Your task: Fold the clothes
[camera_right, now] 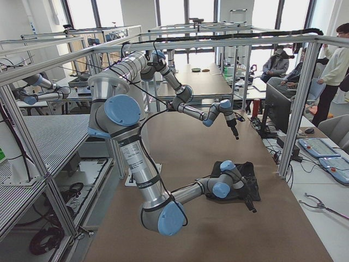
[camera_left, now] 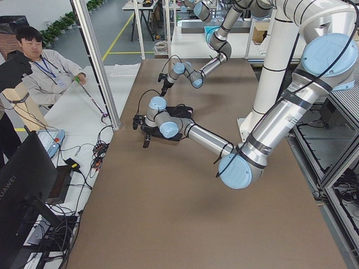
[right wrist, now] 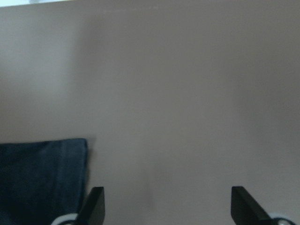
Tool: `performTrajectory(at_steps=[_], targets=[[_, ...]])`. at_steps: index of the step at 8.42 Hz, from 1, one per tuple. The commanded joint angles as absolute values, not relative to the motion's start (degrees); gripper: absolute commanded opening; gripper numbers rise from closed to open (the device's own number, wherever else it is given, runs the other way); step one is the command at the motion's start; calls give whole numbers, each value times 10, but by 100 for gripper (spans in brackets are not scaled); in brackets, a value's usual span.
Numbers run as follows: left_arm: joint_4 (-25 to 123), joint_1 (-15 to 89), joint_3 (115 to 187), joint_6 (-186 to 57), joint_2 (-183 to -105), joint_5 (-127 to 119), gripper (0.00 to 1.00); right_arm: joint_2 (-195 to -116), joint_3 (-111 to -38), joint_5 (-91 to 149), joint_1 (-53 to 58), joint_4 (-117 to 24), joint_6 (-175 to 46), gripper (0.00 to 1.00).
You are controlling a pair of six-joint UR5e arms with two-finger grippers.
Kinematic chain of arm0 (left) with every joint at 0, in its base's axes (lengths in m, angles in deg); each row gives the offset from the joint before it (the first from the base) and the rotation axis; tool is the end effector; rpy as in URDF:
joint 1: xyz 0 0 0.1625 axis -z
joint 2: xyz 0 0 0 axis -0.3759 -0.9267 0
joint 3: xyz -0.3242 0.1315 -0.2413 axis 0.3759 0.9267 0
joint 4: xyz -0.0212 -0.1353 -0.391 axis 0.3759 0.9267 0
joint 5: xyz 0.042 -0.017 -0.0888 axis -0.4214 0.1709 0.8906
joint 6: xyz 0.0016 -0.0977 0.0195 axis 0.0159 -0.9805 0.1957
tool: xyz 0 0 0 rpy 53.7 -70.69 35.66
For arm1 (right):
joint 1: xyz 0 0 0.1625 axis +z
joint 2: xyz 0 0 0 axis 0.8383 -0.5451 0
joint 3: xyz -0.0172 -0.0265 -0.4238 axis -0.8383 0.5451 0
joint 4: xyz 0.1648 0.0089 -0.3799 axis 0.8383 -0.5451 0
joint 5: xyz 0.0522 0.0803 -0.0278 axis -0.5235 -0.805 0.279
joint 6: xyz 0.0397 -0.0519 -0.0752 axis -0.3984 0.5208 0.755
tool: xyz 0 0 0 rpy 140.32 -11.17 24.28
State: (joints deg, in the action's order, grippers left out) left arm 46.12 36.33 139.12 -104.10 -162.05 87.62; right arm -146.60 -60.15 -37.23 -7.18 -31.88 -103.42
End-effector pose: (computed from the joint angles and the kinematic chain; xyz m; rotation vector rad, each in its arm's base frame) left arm 0.3092 -0.6825 0.3062 0.3737 0.8664 -0.1948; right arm -0.3624 -0.6377 0.4118 0.5442 -0.5811 0.2638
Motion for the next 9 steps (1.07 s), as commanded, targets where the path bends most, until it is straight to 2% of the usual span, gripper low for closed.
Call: performTrajectory(at_steps=[1, 3, 7, 9], targets=[[461, 453, 1434, -840, -1491, 870, 100, -1612, -681, -383, 16, -334, -731, 95], [461, 534, 1432, -692, -1439, 865, 100, -1659, -708, -423, 114, -339, -610, 95], [465, 655, 1433, -471, -1360, 779, 100, -1720, -697, -443, 346, -338, -332, 95], [471, 682, 1450, -405, -1336, 667, 100, -1742, -706, -364, 375, -331, -246, 95]])
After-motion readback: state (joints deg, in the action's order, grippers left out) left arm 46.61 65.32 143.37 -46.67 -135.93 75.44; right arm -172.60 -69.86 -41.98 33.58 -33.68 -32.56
